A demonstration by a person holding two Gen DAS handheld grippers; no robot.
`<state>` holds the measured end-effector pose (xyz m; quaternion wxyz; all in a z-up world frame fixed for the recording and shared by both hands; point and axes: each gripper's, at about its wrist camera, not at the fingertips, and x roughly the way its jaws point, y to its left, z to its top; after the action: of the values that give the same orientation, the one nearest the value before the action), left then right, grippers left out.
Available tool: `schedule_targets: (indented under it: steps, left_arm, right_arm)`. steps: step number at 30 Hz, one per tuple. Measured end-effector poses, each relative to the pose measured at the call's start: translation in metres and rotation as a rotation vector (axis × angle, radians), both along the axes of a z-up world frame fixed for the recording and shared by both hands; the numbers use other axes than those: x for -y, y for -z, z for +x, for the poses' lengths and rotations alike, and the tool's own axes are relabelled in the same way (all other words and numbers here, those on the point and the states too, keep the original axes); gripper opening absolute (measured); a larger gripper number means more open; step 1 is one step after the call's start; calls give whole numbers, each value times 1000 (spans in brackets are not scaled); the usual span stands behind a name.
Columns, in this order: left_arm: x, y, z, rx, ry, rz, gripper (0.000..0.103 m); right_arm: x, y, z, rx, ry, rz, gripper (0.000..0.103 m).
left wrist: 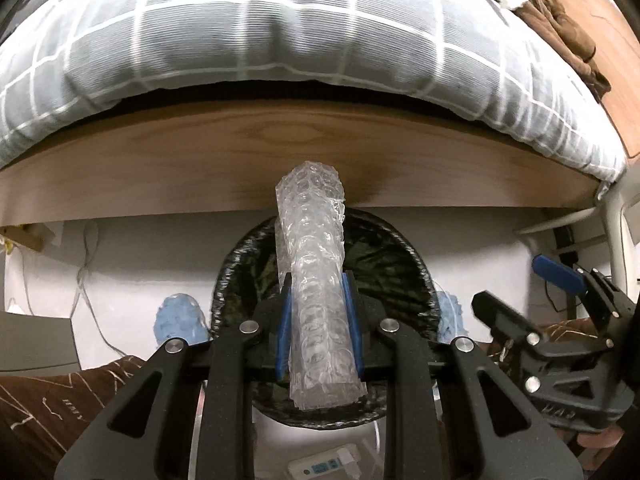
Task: Collect trash
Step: 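Lower the bubble-wrap roll into the bin and open the left tool, then raise both open tools from the bin back toward the bed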
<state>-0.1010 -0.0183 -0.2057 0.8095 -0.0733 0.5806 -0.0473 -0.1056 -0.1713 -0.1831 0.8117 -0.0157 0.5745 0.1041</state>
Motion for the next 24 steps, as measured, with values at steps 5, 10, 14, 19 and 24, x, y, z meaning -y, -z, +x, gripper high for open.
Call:
schedule_targets:
  steps: [5,10,14,19,24]
  left_arm:
    - [24,-4,4,7,37,-15,22]
    - [37,-6,4,20,69,-21,22]
    - [36,-5,3,21,60,-13,26]
    - [31,0,-1,16,48,9,53]
    - [22,-6,-4,51,25,78,77]
  right_arm:
    - [20,-17,1,44,28,-31,93]
    - [36,-33,2,86,52,-18,93]
    - [35,-32,2,85,52,-22,93]
    - [27,-31,3,79,40,-20,93]
    - [22,-37,5,95,41,-15,93]
